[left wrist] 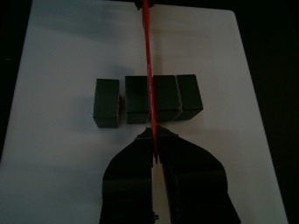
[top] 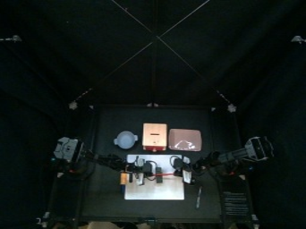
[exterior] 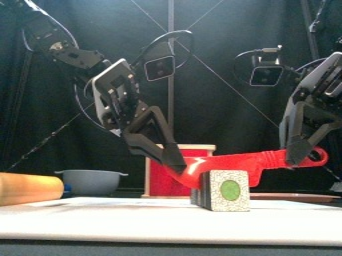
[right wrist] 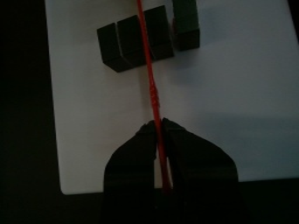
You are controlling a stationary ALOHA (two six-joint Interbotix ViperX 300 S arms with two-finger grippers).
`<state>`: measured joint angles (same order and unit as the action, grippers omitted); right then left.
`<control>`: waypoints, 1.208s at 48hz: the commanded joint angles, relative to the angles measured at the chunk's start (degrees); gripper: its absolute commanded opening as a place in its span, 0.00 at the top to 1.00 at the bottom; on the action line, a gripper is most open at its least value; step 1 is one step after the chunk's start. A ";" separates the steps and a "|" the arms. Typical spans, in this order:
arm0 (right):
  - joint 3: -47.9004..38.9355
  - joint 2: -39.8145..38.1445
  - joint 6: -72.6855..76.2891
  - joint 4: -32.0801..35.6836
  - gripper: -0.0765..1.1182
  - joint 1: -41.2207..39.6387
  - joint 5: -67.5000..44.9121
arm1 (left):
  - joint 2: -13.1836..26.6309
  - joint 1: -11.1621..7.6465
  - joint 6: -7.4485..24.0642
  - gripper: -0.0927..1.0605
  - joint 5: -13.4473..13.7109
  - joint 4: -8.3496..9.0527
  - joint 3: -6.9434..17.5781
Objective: Place sushi on board then cut the sushi with the knife then place the pieces on the plate
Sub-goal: Cut the sushi into 4 pieces
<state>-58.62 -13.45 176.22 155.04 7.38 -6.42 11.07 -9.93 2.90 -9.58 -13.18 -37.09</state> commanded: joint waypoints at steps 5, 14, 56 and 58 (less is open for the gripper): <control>0.44 0.53 0.35 -0.97 0.58 0.18 0.62 | 0.35 -0.62 0.18 0.59 0.09 -0.70 0.88; 0.53 1.67 0.35 -1.85 0.58 0.97 0.97 | 0.97 -0.79 0.18 0.59 0.09 -1.58 0.79; 1.41 -0.09 0.18 -3.16 0.58 2.55 1.93 | -1.05 -1.23 0.53 0.59 2.37 -1.58 2.37; 1.41 -0.79 0.18 -3.08 0.58 2.55 2.02 | -1.23 -1.14 0.53 0.59 2.37 -1.32 2.37</control>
<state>-57.83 -11.78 176.13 151.88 10.11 -4.57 11.78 -10.81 3.34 -6.94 -15.03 -35.86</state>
